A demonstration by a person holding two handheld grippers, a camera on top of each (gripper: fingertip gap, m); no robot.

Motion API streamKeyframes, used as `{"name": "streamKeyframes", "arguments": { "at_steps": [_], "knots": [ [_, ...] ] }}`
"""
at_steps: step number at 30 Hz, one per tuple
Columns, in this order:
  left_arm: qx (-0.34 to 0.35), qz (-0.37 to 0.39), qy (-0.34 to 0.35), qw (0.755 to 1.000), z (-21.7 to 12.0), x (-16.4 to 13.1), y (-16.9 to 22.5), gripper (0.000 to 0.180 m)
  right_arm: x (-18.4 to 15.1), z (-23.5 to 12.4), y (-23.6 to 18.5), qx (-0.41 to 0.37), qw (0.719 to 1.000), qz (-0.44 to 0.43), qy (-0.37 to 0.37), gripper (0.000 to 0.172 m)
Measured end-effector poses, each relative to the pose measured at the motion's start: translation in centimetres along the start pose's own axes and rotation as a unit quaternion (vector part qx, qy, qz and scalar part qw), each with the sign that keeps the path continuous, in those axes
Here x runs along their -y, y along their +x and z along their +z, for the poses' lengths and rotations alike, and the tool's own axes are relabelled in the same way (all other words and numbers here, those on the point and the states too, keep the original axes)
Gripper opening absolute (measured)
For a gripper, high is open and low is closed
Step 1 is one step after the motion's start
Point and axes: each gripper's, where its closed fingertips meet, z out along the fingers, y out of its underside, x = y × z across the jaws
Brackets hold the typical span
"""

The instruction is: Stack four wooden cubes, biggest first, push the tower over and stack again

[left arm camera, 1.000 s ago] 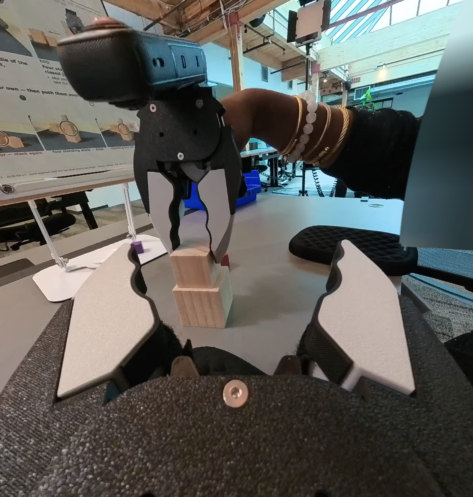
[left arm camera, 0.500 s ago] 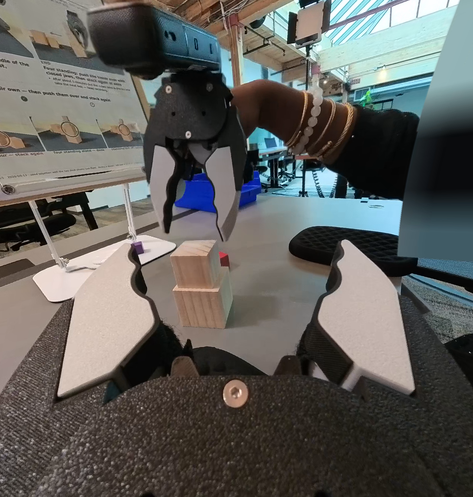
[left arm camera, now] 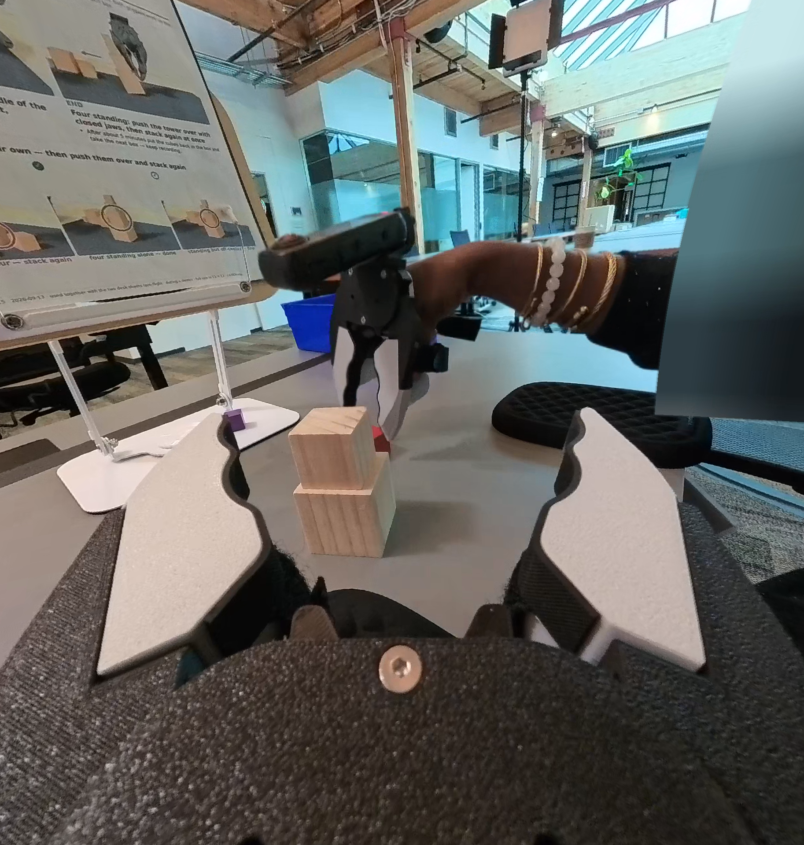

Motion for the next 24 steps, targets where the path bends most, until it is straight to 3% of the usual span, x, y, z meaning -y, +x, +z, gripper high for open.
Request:
{"name": "streamKeyframes", "arguments": {
  "at_steps": [4,7,10,18,24],
  "knots": [
    [-0.001,-0.001,0.001,1.000,0.0,0.0,0.0,0.132,-0.2,1.3,-0.1,0.001,1.000,0.007,-0.003,0.049],
    [-0.001,-0.002,0.002,1.000,0.0,0.0,0.0,0.132,0.0,1.4,-0.1,-0.001,1.000,0.009,0.001,0.027],
    [-0.001,-0.003,0.002,1.000,0.0,0.0,0.0,0.132,0.5,0.2,-0.4,0.010,1.000,-0.009,0.001,0.027],
    [0.000,0.000,0.000,1.000,0.0,0.0,0.0,0.133,7.5,-7.8,-3.9,0.036,0.976,-0.208,0.062,0.027],
    [-0.001,-0.002,0.003,1.000,-0.1,0.1,0.0,0.133,9.6,-7.7,-6.3,0.060,0.955,-0.291,0.029,0.027]
  ]
}}
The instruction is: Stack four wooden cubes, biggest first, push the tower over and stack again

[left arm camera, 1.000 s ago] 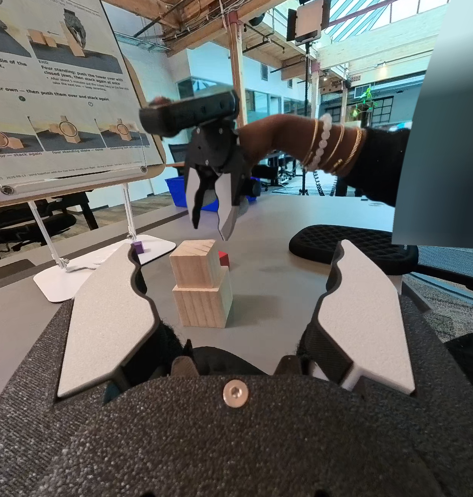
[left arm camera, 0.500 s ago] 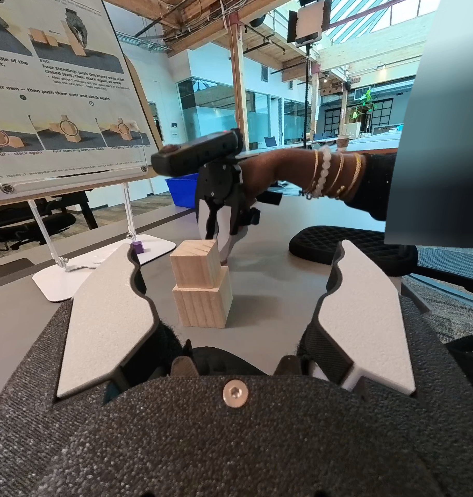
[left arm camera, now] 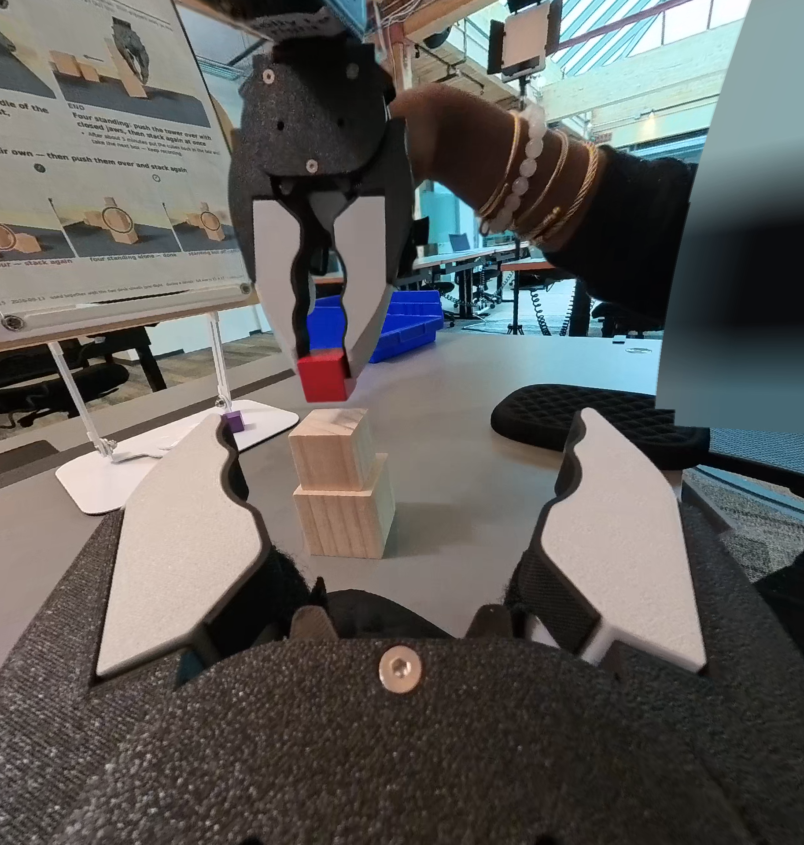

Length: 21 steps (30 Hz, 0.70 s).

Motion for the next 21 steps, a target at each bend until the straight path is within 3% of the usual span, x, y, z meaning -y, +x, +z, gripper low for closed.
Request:
{"name": "streamKeyframes", "arguments": {
  "at_steps": [21],
  "knots": [
    [0.001,0.000,-0.001,1.000,0.0,0.0,0.0,0.132,0.1,1.7,0.3,0.002,1.000,0.029,-0.003,0.027]
  ]
}}
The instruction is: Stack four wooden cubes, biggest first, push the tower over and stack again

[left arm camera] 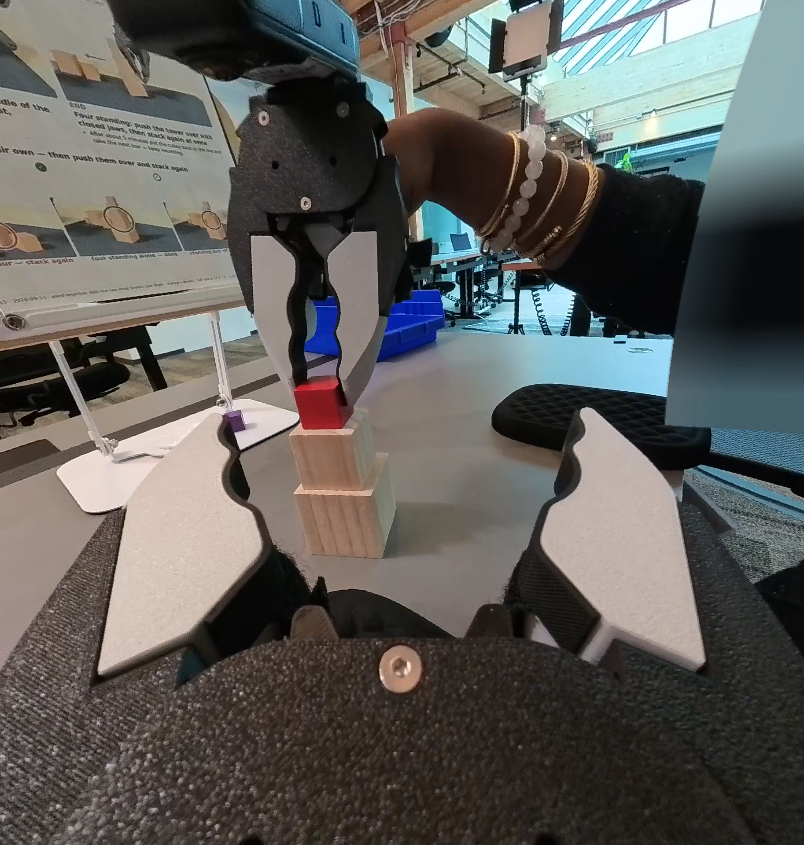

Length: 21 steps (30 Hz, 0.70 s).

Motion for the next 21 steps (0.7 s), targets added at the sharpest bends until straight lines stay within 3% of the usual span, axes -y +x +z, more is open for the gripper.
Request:
{"name": "streamKeyframes", "arguments": {
  "at_steps": [4,8,12,16,18,21],
  "knots": [
    [0.000,0.000,0.001,1.000,0.0,0.0,0.0,0.132,0.1,-0.4,0.3,-0.009,1.000,0.019,0.022,0.052],
    [0.000,0.000,0.003,1.000,-0.1,0.1,0.0,0.132,-1.2,-3.0,2.7,-0.072,0.990,0.083,0.094,0.056],
    [-0.001,0.000,0.002,1.000,0.0,0.0,0.0,0.132,-5.6,-4.3,7.0,-0.161,0.944,0.218,0.186,0.050],
    [0.000,0.000,0.001,1.000,0.0,0.0,0.0,0.132,-10.9,-2.3,10.8,-0.231,0.880,0.344,0.233,0.049],
    [0.000,-0.001,0.001,1.000,0.0,0.0,0.0,0.132,-12.7,-0.8,12.3,-0.258,0.855,0.378,0.242,0.049],
    [0.000,-0.002,0.002,1.000,0.0,0.0,0.0,0.132,-14.2,1.5,14.1,-0.273,0.844,0.395,0.239,0.048]
  ]
}}
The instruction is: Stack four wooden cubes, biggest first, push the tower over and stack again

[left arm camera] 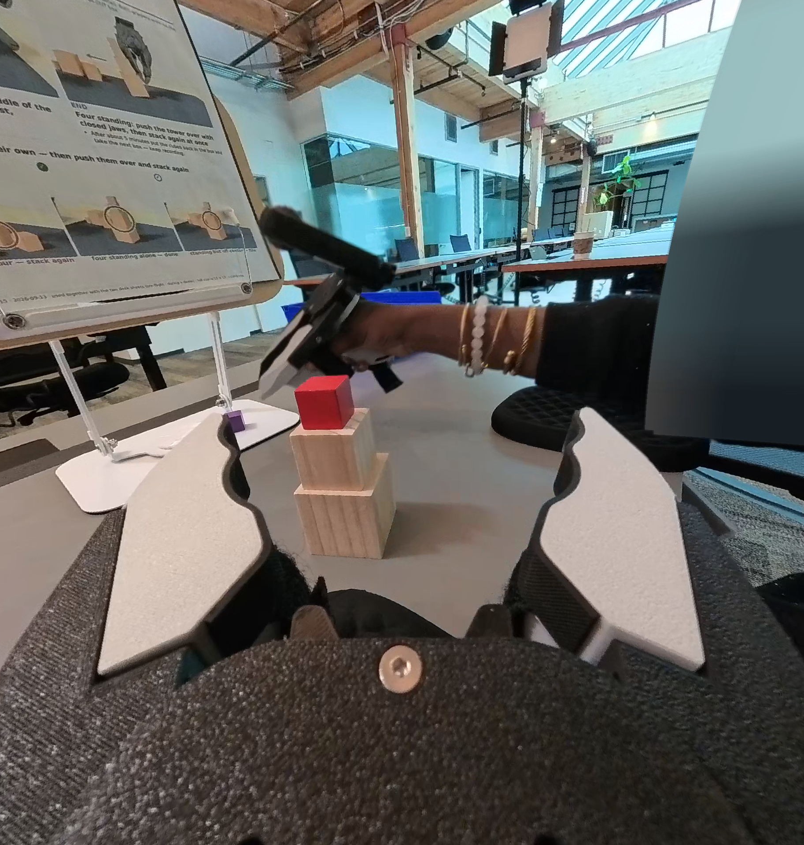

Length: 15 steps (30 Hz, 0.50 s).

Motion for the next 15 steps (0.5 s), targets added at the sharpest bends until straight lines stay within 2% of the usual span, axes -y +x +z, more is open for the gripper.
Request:
{"name": "streamKeyframes", "arguments": {
  "at_steps": [8,15],
  "knots": [
    [-0.001,-0.004,0.001,1.000,0.0,0.0,-0.1,0.132,-1.0,4.5,3.5,-0.020,0.999,0.028,0.005,0.043],
    [-0.001,-0.002,-0.001,1.000,0.0,0.0,0.0,0.132,-0.9,5.9,4.6,-0.014,0.999,0.038,0.020,0.039]
  ]
}}
